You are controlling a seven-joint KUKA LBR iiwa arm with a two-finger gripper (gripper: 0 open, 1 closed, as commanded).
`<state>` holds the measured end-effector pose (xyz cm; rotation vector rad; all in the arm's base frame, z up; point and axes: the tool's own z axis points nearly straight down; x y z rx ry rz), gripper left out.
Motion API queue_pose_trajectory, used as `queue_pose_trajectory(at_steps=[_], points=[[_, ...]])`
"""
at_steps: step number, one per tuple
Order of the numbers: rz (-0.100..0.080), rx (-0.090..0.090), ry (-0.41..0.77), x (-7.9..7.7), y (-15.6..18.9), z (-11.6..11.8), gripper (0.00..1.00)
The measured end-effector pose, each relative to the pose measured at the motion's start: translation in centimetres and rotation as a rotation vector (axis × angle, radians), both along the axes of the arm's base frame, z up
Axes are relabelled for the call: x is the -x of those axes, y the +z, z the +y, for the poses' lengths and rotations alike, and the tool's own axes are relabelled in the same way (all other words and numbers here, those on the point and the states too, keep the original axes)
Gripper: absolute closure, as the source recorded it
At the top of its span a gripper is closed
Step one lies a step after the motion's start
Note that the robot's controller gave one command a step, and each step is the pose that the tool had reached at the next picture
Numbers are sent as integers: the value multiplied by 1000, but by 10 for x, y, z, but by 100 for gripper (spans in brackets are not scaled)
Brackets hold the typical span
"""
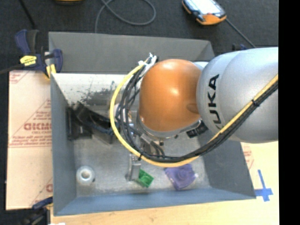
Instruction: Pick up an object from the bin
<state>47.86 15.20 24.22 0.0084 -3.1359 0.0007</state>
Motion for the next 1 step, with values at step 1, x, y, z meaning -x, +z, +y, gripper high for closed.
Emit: queue_pose_trajectory(at_steps=[1], points=[[-8,-2,-5,-2,4,-1,0]])
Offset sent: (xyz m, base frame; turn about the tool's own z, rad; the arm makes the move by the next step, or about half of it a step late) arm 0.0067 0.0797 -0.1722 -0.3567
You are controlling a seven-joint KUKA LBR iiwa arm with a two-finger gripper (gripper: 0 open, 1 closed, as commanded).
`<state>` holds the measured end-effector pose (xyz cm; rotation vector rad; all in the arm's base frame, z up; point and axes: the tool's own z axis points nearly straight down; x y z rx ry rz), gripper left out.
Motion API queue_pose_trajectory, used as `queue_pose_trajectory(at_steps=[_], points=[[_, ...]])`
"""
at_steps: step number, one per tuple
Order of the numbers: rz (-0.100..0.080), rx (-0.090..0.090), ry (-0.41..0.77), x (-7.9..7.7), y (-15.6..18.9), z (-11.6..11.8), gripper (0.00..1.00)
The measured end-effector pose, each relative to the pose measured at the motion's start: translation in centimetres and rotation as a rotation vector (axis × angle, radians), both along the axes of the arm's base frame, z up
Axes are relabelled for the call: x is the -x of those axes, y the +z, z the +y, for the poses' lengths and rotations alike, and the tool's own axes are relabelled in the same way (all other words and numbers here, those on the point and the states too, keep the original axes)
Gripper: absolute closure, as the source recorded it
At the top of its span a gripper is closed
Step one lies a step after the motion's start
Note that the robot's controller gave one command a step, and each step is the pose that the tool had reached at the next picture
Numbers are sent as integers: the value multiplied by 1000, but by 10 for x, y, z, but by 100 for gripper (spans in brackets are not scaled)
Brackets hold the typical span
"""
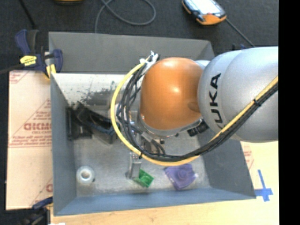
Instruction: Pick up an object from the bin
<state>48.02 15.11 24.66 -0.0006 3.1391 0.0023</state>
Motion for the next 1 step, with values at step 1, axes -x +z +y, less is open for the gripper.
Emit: queue_pose_trajectory(at_steps=[1], points=[[-3,1,113,-3,-55,25,0]])
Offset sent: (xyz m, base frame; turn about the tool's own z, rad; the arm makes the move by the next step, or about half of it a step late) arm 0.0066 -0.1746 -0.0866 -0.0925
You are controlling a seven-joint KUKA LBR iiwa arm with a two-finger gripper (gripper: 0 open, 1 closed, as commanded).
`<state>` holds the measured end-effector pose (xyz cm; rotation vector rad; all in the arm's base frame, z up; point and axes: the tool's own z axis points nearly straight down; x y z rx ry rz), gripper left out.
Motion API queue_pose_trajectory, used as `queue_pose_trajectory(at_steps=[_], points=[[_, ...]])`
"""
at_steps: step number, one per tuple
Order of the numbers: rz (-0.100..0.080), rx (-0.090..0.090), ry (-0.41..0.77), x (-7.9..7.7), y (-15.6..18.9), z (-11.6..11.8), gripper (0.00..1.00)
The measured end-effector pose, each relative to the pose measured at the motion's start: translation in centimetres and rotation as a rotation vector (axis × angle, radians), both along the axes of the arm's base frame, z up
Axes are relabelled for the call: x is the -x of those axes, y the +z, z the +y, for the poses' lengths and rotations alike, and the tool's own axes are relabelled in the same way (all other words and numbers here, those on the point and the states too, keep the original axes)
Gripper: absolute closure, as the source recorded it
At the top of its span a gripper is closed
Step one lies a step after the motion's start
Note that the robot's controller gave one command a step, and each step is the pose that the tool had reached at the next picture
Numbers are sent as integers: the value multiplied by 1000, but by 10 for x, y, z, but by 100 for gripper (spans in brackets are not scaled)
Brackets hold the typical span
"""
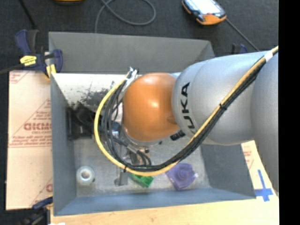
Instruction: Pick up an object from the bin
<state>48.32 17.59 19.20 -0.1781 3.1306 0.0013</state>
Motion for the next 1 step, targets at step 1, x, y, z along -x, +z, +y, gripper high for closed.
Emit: queue_pose_trajectory(at_steps=[1], points=[[5,0,19,0,-19,-71,0]])
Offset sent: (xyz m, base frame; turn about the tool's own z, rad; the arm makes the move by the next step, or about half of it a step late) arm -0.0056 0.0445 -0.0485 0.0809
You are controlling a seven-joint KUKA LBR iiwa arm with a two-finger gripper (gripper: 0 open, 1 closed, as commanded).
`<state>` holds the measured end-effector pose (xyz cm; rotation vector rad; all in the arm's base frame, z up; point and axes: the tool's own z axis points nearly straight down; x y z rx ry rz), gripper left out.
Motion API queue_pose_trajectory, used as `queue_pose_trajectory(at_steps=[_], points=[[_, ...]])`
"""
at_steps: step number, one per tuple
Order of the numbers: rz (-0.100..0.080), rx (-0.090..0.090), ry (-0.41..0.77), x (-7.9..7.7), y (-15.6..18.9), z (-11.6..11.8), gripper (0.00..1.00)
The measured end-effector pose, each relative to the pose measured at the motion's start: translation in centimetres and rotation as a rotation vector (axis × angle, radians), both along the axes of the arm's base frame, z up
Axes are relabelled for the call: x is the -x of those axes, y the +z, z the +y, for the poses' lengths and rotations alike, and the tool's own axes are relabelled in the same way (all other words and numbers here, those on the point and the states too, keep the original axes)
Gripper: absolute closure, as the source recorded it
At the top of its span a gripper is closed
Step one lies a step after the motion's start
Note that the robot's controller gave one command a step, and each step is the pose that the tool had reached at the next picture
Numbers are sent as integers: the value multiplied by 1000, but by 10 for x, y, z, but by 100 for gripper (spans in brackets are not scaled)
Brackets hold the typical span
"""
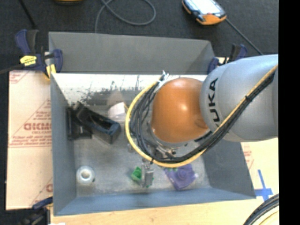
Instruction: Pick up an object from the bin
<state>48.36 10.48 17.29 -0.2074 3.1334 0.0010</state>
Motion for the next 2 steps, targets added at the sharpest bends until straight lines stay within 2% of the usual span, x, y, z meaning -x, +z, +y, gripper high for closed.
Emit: queue_pose_trajectory(at_steps=[1,2], points=[[-2,0,-62,1,-16,47,0],[-1,-2,-63,3,-62,11,0]])
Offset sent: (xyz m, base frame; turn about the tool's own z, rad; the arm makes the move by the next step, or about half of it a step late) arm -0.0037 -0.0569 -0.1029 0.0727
